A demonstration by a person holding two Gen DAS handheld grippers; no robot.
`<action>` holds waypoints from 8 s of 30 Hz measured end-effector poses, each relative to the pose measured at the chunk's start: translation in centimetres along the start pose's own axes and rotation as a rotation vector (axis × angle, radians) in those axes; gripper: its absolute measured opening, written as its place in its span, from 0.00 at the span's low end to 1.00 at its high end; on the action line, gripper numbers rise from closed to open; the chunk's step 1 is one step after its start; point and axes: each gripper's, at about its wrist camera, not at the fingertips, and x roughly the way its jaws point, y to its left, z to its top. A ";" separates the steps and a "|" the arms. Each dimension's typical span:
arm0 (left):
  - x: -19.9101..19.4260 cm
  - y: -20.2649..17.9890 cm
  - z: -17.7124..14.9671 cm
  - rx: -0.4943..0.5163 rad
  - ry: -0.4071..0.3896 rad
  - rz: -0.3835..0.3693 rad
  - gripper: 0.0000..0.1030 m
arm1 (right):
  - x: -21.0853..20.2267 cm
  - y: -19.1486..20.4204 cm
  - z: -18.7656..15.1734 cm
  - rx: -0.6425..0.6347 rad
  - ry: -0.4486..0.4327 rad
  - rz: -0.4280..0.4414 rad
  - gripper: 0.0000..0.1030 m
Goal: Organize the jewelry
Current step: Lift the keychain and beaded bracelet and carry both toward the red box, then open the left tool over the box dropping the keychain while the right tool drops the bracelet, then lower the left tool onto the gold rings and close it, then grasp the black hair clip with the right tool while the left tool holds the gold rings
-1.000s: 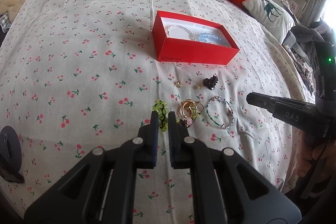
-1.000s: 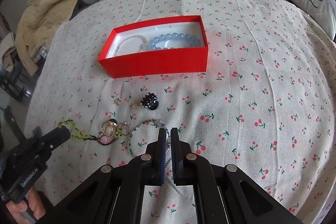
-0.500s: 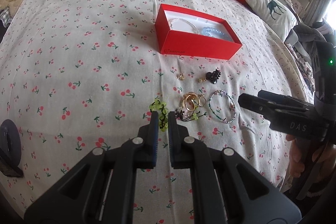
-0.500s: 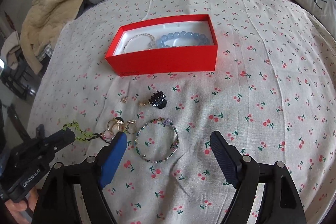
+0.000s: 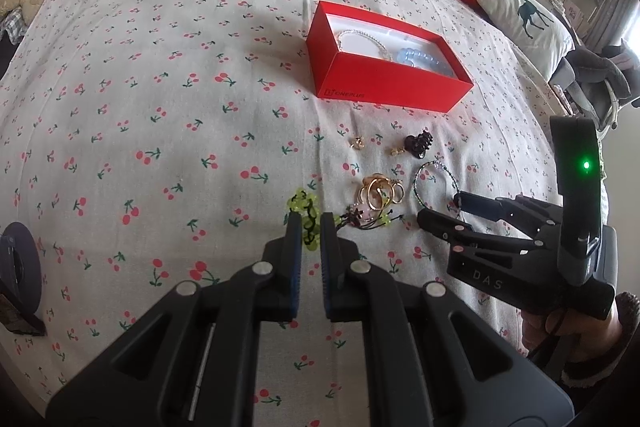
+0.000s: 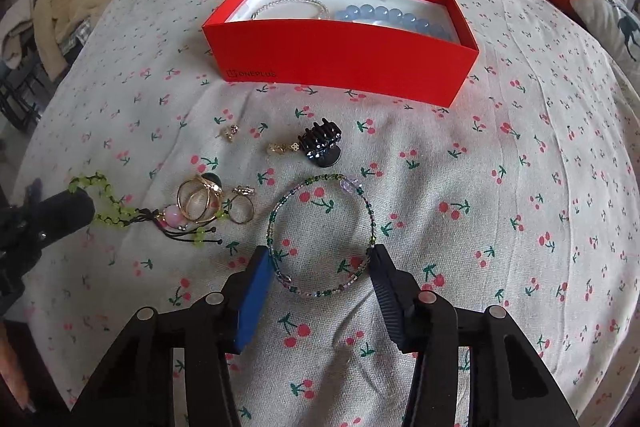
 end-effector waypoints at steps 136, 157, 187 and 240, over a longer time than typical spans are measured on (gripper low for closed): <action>2.7 -0.1 -1.5 0.070 -0.046 -0.002 0.74 | -3.6 -5.9 -1.4 0.094 -0.008 -0.019 0.77; 5.9 -5.2 0.6 0.149 -0.029 -0.094 0.29 | -2.6 -5.4 -1.1 0.089 0.015 -0.019 0.77; 1.9 0.3 0.9 0.006 -0.082 -0.059 0.29 | -0.5 -3.2 3.0 0.197 -0.022 0.029 0.65; 2.4 1.9 1.5 -0.081 -0.042 -0.100 0.29 | -2.3 -3.5 5.9 0.236 -0.088 0.131 0.24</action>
